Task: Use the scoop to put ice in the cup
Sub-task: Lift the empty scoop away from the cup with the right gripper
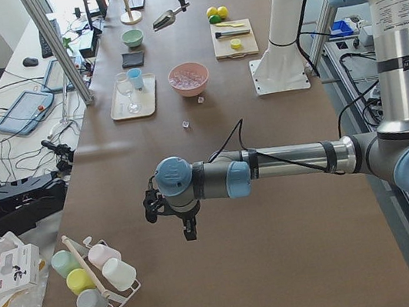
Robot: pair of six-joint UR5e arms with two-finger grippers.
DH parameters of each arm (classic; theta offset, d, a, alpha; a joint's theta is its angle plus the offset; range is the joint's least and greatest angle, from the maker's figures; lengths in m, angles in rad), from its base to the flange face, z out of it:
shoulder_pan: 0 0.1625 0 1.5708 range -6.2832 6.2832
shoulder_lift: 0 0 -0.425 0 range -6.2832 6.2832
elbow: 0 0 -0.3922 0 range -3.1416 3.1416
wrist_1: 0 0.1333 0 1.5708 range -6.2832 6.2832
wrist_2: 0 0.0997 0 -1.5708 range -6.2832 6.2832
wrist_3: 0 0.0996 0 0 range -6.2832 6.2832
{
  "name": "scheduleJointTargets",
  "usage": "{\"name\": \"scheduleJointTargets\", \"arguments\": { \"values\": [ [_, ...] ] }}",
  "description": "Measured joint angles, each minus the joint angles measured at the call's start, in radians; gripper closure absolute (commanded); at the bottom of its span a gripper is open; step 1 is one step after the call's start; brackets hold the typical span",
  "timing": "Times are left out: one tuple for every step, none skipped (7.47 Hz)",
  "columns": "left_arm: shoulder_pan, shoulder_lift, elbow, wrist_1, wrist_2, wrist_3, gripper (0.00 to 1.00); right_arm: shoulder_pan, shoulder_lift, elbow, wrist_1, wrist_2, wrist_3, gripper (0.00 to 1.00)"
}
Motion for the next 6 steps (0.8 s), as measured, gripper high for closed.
{"name": "scheduleJointTargets", "arguments": {
  "values": [
    [0.001, -0.004, 0.02, 0.0, -0.003, -0.001, 0.02, -0.021, -0.049, 0.018, 0.102, -0.021, 0.169, 1.0],
    [0.001, -0.008, 0.037, -0.001, -0.011, -0.001, 0.02, -0.049, -0.091, 0.034, 0.178, -0.052, 0.274, 1.0],
    [-0.001, -0.009, 0.05, -0.001, -0.042, -0.002, 0.02, -0.087, -0.13, 0.063, 0.219, -0.099, 0.342, 1.0],
    [-0.004, -0.012, 0.069, -0.002, -0.068, -0.001, 0.02, -0.136, -0.167, 0.093, 0.239, -0.162, 0.378, 1.0],
    [-0.006, -0.018, 0.081, -0.003, -0.082, 0.001, 0.02, -0.184, -0.211, 0.109, 0.283, -0.212, 0.398, 1.0],
    [-0.006, -0.029, 0.087, -0.003, -0.084, 0.001, 0.02, -0.23, -0.266, 0.112, 0.367, -0.258, 0.425, 1.0]
  ]
}}
